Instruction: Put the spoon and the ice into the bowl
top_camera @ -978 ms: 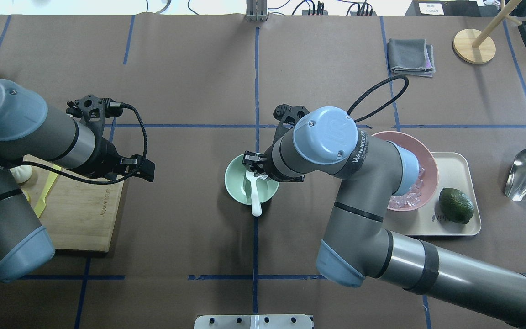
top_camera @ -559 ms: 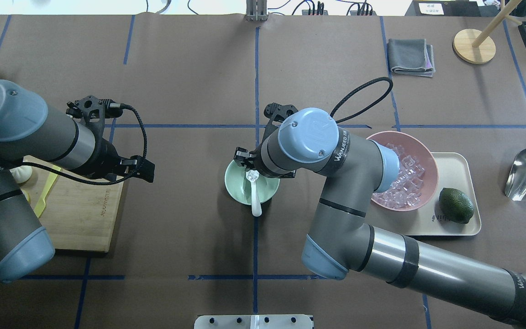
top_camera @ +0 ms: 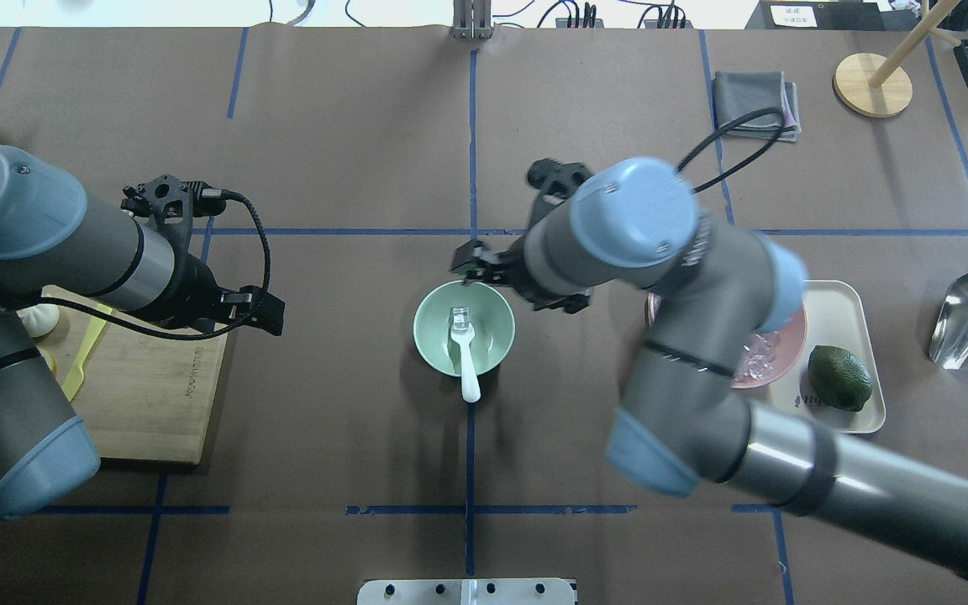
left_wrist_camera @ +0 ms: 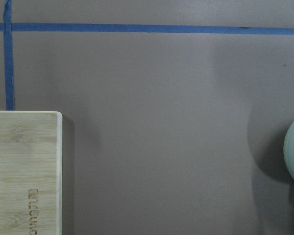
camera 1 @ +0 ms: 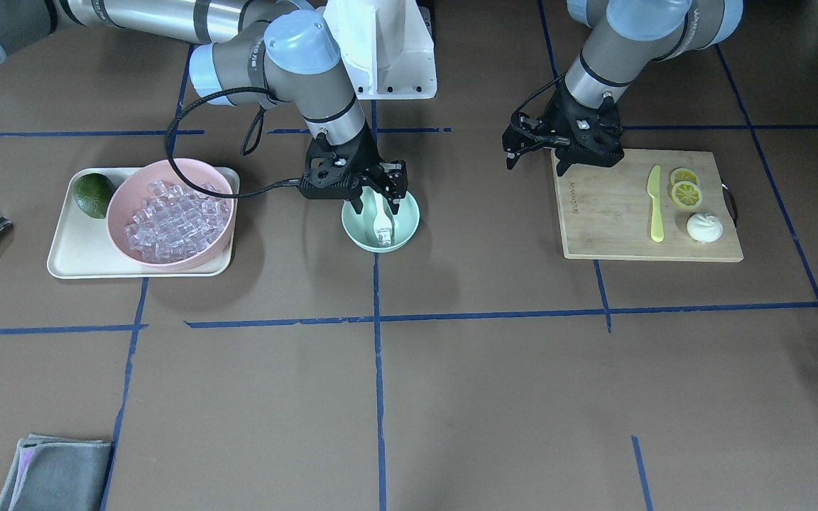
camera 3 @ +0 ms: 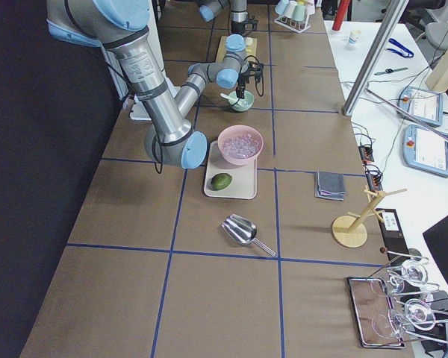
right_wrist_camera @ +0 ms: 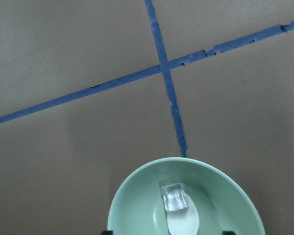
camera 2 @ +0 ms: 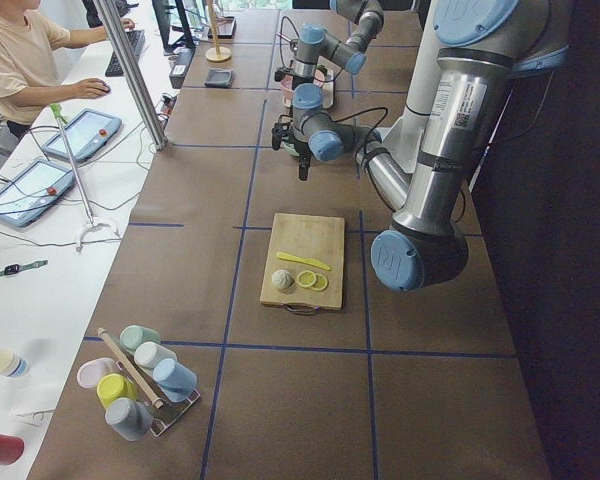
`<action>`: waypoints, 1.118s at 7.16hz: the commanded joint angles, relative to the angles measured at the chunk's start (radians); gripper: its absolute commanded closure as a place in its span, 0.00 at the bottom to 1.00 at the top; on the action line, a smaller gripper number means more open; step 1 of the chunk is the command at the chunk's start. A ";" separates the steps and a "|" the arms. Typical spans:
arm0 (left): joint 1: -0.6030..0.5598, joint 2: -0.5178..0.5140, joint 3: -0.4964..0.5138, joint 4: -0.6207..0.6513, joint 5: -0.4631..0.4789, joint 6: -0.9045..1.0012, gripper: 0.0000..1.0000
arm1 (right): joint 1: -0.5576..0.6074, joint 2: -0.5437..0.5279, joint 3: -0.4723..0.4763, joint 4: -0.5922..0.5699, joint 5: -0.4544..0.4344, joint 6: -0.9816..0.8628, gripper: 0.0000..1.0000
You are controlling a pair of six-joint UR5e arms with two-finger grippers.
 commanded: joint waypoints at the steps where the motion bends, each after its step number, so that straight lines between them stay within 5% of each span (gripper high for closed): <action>1: -0.026 0.062 -0.005 0.000 -0.003 0.147 0.11 | 0.229 -0.267 0.192 -0.042 0.253 -0.210 0.01; 5: -0.265 0.257 0.001 0.006 -0.085 0.554 0.10 | 0.578 -0.675 0.184 -0.046 0.368 -1.001 0.01; 6: -0.367 0.288 0.036 0.008 -0.110 0.685 0.01 | 0.680 -0.710 0.112 -0.049 0.374 -1.190 0.01; 8: -0.566 0.323 0.160 0.010 -0.182 0.973 0.01 | 0.836 -0.742 -0.043 -0.054 0.458 -1.489 0.01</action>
